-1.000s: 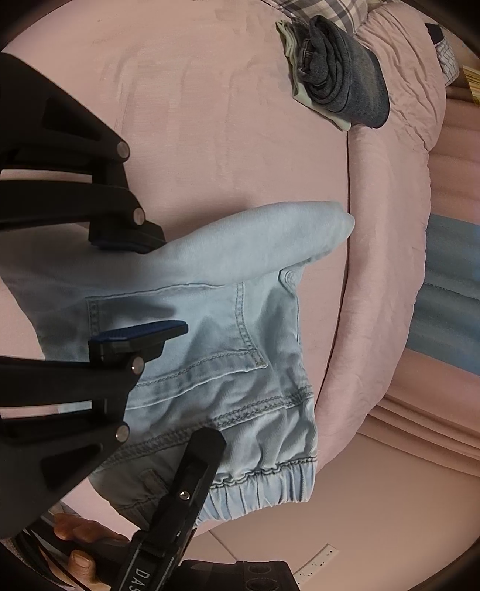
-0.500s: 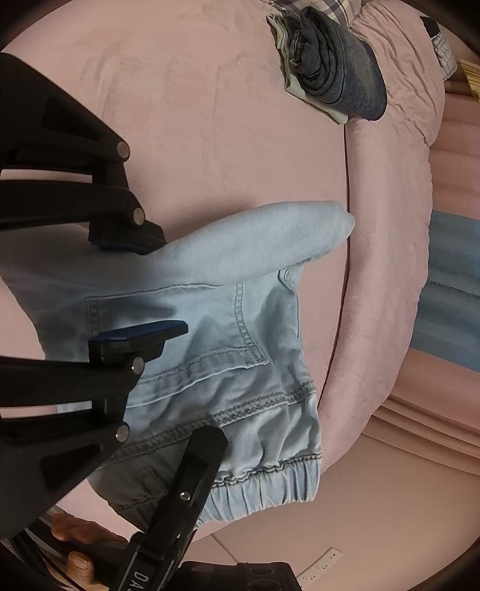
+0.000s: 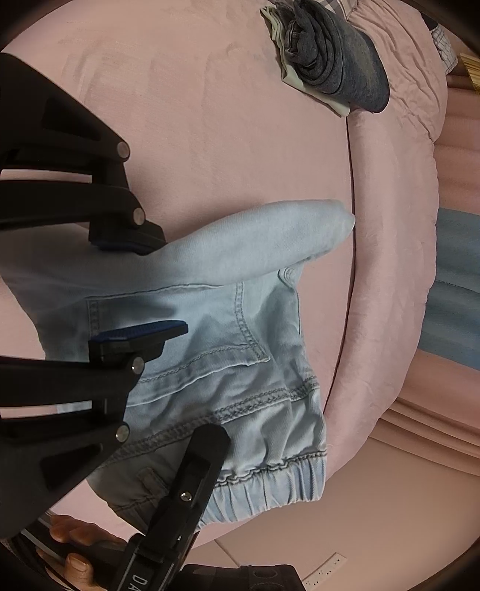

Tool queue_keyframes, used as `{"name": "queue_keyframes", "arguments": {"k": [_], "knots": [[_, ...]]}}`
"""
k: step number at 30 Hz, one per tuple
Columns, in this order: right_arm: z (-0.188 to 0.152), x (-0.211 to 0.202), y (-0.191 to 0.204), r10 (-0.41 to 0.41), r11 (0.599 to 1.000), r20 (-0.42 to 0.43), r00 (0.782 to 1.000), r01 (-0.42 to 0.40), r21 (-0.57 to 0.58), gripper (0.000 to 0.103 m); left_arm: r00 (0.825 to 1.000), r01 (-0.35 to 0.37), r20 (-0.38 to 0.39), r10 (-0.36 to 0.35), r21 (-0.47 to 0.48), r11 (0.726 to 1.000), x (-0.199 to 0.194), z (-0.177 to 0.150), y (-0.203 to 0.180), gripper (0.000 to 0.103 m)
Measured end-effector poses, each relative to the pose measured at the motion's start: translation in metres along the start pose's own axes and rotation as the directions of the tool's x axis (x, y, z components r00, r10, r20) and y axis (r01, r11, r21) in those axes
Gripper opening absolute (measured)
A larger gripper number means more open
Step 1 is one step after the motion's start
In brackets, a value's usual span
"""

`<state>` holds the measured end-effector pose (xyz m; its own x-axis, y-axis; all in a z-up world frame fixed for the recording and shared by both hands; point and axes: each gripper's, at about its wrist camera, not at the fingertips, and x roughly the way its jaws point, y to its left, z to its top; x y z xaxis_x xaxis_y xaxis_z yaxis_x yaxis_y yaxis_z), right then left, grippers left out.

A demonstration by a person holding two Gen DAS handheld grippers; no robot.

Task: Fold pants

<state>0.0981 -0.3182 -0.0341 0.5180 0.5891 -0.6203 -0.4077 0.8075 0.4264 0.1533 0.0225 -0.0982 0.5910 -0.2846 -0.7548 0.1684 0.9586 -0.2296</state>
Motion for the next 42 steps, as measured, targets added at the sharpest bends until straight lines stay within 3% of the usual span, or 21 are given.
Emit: {"name": "queue_keyframes", "arguments": {"k": [32,42], "knots": [[0.029,0.04,-0.028,-0.015,0.999,-0.005,1.0,0.015,0.036,0.041,0.999,-0.013,-0.034,0.014,0.01,1.0,0.045,0.031,0.002,0.03],[0.028,0.053,-0.048,-0.008,0.996,-0.045,0.999,0.012,0.09,0.041,0.997,-0.018,-0.079,0.02,0.019,1.0,0.063,0.032,0.005,0.03]]}}
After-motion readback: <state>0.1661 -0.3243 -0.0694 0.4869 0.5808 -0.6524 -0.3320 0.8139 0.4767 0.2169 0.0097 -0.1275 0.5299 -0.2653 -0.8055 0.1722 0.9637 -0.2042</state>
